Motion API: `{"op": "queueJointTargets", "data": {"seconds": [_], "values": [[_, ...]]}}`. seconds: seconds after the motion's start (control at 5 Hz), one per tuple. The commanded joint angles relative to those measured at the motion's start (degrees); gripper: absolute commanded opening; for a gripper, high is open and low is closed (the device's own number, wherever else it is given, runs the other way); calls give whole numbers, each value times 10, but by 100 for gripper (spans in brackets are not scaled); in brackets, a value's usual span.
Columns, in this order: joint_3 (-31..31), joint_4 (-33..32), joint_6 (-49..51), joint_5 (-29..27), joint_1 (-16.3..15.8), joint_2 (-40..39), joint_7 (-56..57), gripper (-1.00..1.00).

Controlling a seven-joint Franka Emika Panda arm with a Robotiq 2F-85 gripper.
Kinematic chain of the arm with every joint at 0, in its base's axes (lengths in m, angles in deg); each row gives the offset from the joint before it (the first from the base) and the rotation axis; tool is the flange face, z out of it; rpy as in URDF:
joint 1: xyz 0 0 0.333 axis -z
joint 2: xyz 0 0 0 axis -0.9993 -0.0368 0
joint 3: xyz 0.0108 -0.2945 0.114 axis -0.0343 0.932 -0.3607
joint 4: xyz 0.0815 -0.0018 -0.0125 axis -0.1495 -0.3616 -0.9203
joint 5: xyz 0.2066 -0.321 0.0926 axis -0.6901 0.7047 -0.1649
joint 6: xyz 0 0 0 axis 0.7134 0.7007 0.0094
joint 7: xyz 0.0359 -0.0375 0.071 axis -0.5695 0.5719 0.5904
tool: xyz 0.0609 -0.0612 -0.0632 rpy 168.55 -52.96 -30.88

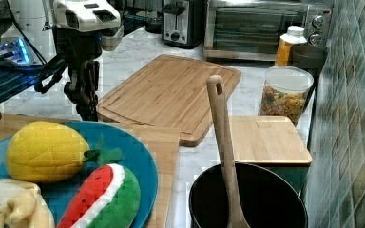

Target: Close the drawer.

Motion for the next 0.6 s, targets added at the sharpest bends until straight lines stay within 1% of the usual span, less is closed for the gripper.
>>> {"op": "queueJointTargets", "data": {"seconds": [0.2, 0.6], "values": [[17, 79, -95, 0, 17, -13, 55, -100], [12, 79, -95, 3, 22, -13, 53, -100]]}}
